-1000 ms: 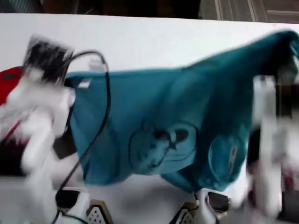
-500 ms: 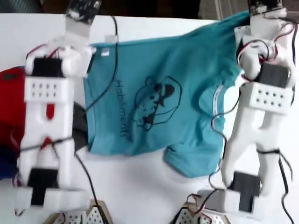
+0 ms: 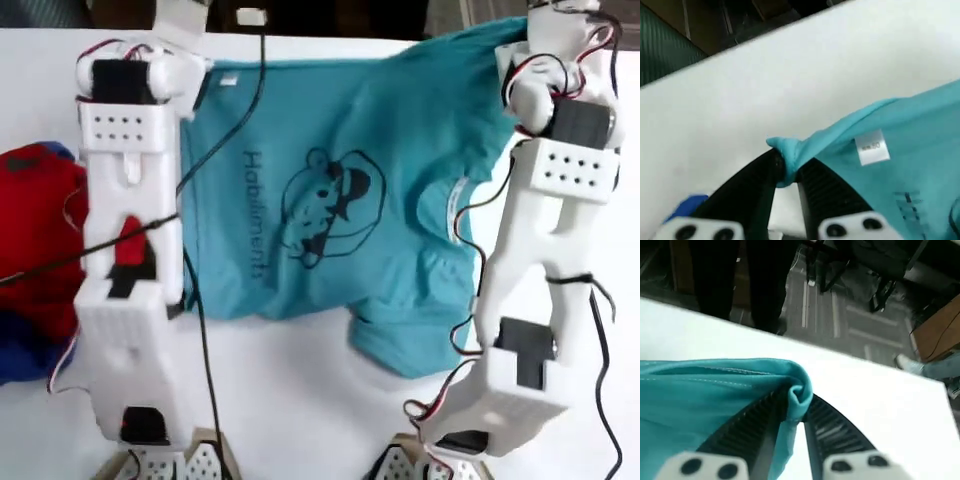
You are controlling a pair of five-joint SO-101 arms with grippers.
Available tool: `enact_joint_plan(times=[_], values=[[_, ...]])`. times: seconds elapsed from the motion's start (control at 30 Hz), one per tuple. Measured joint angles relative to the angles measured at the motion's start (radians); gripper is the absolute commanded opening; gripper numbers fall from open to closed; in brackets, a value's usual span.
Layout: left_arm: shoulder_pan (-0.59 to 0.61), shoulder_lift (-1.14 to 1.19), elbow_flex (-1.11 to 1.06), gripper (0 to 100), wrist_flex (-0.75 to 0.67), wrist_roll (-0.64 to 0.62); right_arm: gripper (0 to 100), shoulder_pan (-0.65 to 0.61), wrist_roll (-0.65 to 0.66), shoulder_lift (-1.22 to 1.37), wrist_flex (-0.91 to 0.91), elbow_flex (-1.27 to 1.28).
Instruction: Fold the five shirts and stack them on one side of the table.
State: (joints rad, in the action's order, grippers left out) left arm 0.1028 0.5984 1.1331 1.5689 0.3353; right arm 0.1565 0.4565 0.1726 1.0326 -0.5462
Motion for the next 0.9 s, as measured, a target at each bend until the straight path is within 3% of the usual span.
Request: enact_joint_plan(times=[0.37,0.9], values=[[0.002,0.198,0.106,2,0.189,0.009,1.9,-0.051,0.002,0.034,0.232,-0.002],[0.052,0.241,0.106,2,0.201,0.009,1.9,-0.077,0.002,0.063,0.31,0.012]])
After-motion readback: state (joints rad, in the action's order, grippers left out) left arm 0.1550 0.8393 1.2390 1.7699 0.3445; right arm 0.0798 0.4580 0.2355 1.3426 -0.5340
